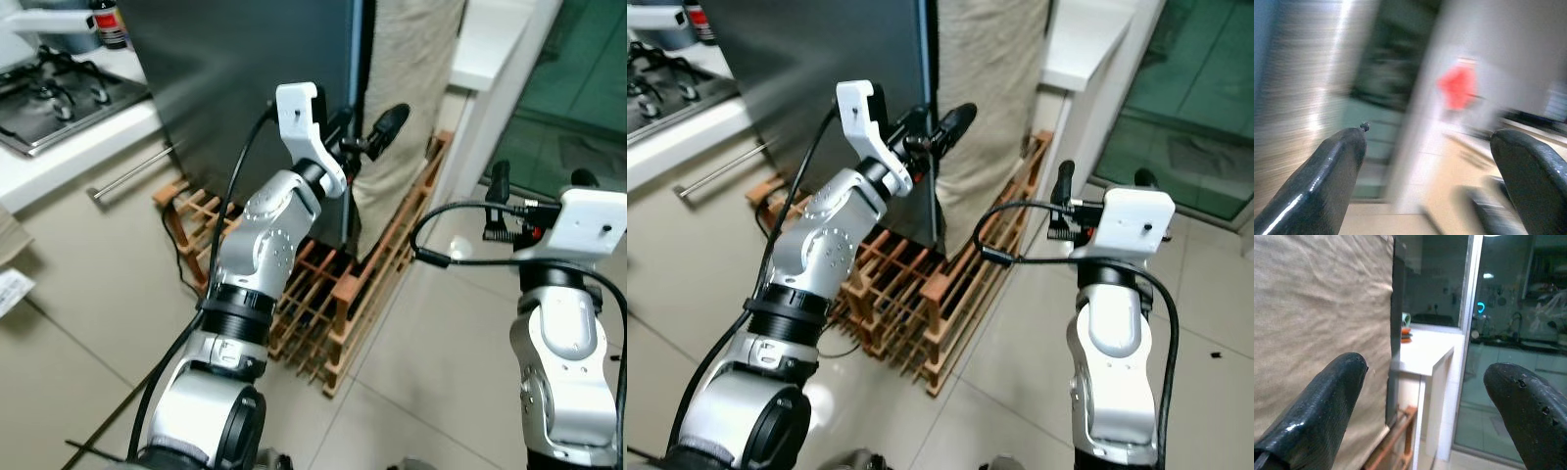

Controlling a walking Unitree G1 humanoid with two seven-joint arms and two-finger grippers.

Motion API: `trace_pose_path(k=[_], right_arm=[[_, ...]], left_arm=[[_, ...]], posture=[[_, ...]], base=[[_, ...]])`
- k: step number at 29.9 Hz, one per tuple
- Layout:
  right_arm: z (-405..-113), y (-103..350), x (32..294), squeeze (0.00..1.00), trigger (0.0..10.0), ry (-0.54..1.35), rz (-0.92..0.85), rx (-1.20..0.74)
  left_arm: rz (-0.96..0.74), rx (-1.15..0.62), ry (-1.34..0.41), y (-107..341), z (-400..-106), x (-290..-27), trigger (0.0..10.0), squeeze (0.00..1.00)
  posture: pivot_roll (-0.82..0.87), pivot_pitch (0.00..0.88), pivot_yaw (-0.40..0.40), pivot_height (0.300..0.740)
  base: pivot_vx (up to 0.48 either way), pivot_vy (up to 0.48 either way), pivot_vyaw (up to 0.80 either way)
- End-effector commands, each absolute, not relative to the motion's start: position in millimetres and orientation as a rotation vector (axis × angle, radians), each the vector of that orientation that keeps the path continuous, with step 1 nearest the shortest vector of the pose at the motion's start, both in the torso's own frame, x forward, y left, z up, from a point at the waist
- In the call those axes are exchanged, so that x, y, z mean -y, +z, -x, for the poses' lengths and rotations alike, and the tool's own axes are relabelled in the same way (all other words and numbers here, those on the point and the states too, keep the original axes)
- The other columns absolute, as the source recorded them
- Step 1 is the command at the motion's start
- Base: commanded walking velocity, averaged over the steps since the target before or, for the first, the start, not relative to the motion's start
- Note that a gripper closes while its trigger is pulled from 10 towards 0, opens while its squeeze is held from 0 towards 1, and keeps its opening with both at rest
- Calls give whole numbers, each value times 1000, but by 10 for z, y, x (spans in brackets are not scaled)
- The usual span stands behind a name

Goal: Restocking fridge

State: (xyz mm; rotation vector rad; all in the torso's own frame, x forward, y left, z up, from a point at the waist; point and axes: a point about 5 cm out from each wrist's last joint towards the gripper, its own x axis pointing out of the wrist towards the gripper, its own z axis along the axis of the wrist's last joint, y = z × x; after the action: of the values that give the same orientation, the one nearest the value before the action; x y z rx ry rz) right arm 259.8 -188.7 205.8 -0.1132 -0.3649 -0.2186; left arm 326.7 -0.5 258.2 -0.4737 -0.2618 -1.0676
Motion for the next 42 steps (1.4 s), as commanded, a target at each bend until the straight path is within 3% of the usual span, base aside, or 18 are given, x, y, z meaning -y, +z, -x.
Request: trace_pose_path(k=[1,6,11,14,16,17,42], right_arm=[[-2580,2051,1920,0,10000,-241,123,361],[-2583,2043,1935,0,10000,-246,124,358],[-2598,2053,1935,0,10000,-245,131,365],[-2585,2072,1940,0,10000,-251,132,379],[-2534,2083,1979,0,10000,-273,125,395],[-2528,2065,1986,0,10000,-274,124,389],[-2546,2014,1914,0,10000,-257,123,378]], left_arm=[[645,285,-1219,2689,-3008,409,10000,0],[647,273,-1259,2689,-2966,382,10000,0],[524,272,-881,2589,-3312,7,10000,0],[483,299,-754,2603,-3389,-154,10000,0],[424,331,-553,2581,-3472,-492,10000,0],[410,331,-513,2567,-3482,-534,10000,0],[313,262,-465,2471,-3645,-286,10000,0]], posture=[[-274,0,96,711],[-268,0,91,711],[-259,0,84,711],[-259,0,84,711],[-244,0,74,711],[-235,0,68,711],[-240,0,83,711]], base=[[0,0,0],[0,0,0],[0,0,0],[0,0,0],[0,0,0],[0,0,0],[0,0,0]])
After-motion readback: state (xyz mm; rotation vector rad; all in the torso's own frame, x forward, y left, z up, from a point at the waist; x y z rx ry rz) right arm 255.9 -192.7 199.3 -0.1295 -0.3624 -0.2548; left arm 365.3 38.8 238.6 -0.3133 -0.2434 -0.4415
